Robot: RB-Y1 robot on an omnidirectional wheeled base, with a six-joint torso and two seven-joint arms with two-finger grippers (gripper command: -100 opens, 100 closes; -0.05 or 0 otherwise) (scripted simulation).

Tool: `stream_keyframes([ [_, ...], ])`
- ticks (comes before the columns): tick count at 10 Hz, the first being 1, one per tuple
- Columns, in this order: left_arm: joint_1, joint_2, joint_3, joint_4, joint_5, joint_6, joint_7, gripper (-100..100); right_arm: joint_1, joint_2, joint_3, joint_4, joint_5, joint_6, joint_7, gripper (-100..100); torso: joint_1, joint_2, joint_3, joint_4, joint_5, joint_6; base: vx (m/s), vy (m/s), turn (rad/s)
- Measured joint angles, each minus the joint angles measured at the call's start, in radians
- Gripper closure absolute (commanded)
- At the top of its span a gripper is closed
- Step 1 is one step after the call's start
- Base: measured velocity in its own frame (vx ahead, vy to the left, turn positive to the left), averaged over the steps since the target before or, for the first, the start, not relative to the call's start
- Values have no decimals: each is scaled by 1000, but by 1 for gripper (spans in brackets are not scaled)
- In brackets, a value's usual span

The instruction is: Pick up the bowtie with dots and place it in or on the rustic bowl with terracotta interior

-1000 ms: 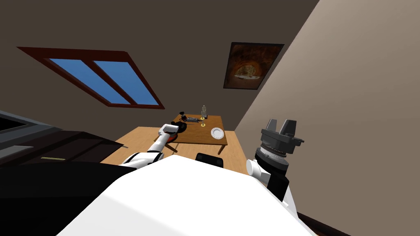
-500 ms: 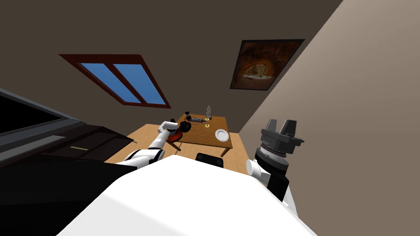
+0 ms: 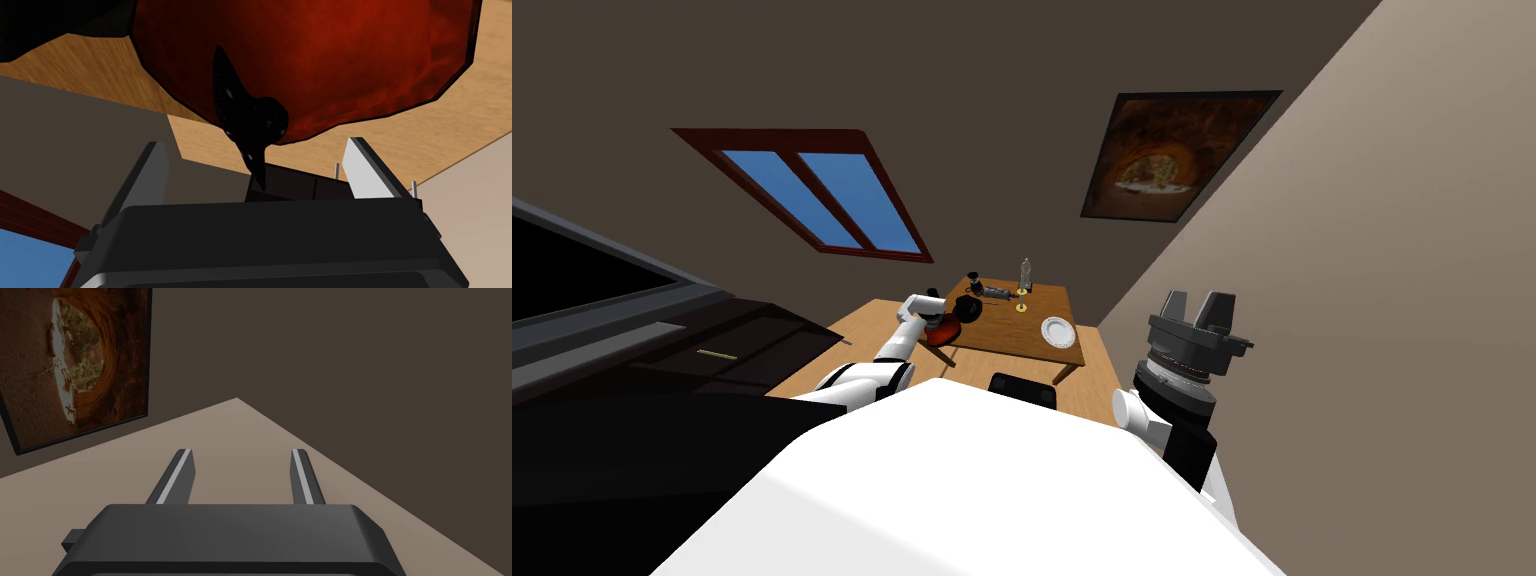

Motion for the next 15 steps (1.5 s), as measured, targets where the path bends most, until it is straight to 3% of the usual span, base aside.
stream_keyframes([
  [1,0,0,0,0,0,0,0,-100,0,0,0,0,0,0,0,0,0,0,0,0,0,0,0,0,0],
  [2,0,0,0,0,0,0,0,0,0,0,0,0,0,0,0,0,0,0,0,0,0,0,0,0,0],
  [3,0,0,0,0,0,0,0,-100,0,0,0,0,0,0,0,0,0,0,0,0,0,0,-5,0,-17],
  [12,-20,38,30,-134,24,168,-23,-100,0,0,0,0,0,0,0,0,0,1,0,0,0,0,-7,1,-9],
  [13,-20,39,31,-136,24,172,-24,0,0,0,0,0,0,0,0,0,0,0,0,0,0,0,0,0,0],
  [15,-20,38,30,-136,24,172,-24,0,0,0,0,0,0,0,0,0,0,0,0,0,0,0,0,0,0],
])
